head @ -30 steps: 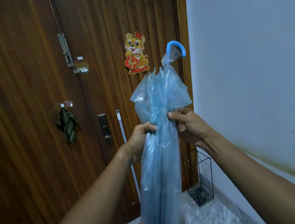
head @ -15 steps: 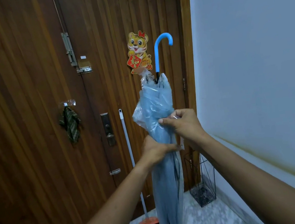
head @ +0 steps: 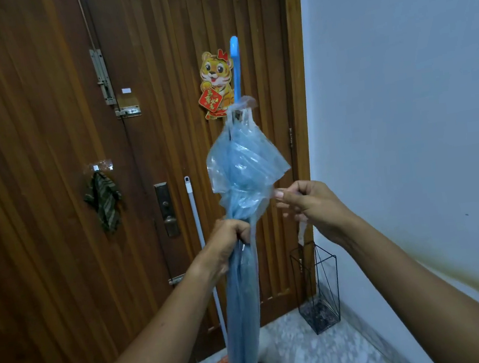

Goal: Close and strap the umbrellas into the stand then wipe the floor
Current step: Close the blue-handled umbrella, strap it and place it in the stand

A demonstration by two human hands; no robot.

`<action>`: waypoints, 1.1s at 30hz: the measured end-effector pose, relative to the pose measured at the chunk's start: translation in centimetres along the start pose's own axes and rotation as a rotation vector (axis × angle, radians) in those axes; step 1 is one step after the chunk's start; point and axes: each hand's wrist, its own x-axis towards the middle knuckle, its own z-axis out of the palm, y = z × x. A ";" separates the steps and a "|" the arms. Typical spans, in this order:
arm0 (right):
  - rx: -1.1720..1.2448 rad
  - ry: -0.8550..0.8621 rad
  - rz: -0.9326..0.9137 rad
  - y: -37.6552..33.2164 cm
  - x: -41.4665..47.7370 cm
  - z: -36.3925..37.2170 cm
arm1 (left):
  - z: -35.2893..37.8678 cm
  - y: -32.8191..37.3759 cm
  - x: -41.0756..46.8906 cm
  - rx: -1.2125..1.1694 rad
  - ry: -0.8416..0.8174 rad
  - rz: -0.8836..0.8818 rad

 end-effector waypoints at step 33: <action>-0.400 0.081 -0.166 -1.1 -1.0 3.7 | 1.3 -1.7 -0.8 0.241 0.199 0.166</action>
